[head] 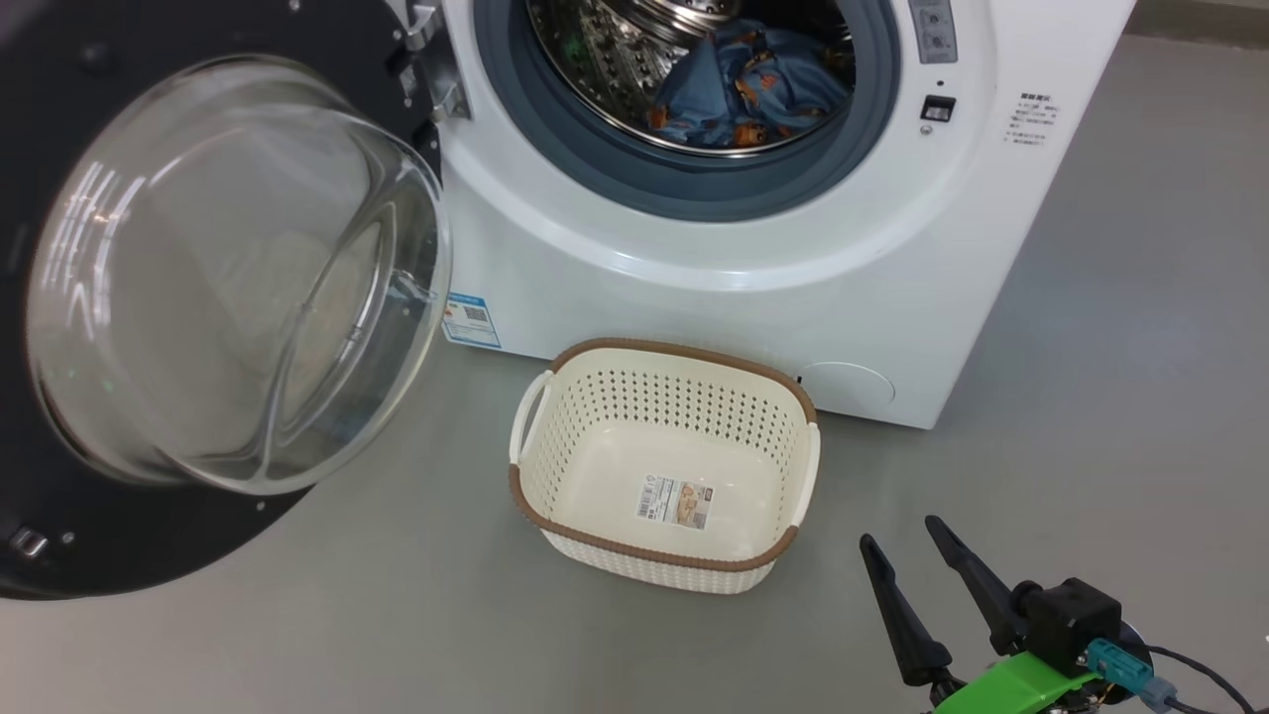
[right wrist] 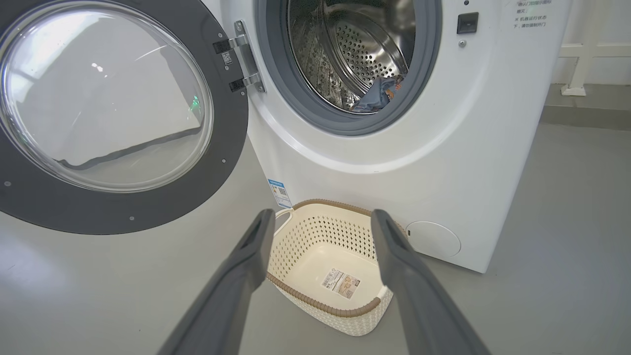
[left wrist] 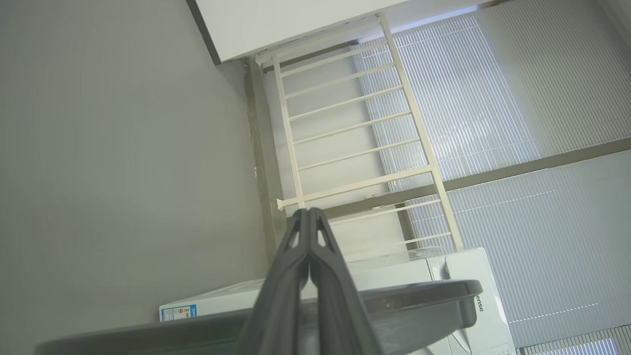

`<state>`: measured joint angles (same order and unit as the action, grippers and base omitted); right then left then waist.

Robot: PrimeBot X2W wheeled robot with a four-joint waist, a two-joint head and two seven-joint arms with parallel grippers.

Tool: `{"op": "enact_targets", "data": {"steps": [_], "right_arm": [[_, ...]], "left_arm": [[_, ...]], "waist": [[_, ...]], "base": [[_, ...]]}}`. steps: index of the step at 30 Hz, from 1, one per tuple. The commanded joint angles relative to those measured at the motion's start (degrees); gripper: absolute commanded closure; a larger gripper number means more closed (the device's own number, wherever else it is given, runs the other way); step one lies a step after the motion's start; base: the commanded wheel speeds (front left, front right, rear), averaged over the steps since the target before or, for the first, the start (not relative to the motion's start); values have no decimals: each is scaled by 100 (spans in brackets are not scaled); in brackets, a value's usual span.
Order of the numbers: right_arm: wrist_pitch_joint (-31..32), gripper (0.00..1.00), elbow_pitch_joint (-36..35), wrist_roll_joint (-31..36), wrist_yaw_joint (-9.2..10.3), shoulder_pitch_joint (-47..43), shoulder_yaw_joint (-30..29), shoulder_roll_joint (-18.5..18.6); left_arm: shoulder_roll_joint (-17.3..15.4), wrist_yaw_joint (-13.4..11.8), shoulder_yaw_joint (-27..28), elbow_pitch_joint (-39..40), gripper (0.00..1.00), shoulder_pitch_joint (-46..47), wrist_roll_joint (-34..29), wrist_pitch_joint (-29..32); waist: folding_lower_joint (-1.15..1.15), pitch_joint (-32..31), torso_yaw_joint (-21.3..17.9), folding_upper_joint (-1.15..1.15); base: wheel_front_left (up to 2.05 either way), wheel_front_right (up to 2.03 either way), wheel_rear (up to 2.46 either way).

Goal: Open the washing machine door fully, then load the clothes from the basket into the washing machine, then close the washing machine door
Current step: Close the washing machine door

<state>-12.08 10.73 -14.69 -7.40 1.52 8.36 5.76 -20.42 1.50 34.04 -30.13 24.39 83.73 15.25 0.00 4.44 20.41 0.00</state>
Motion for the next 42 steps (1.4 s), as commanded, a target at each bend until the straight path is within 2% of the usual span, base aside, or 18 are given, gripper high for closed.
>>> {"op": "enact_targets", "data": {"steps": [1, 17, 23, 33, 42], "right_arm": [[30, 0, -190, 17, -9, 264, 124, 39], [121, 0, -343, 59, -9, 278, 5, 82], [118, 0, -333, 70, -9, 278, 13, 28], [61, 0, -218, -3, -9, 301, 23, 29], [4, 0, -112, -71, -9, 272, 34, 8]], "left_arm": [[-419, 8, 176, 68, 100, 248, 88, 93], [-337, 78, 234, -252, 100, 227, 350, 449], [-231, 1, 162, -152, 100, 104, 554, 931], [-136, -168, 27, 102, 100, -117, 654, 1408], [113, -294, -196, 388, 100, -208, 725, 1749]], "waist": [[0, 135, -124, 0], [0, 304, -213, 0], [0, 273, -140, 0], [0, 218, -100, 0], [0, 114, 100, 0]], "base": [[0, 0, 0], [0, 0, 0], [0, 0, 0], [0, 0, 0], [0, 0, 0]]}}
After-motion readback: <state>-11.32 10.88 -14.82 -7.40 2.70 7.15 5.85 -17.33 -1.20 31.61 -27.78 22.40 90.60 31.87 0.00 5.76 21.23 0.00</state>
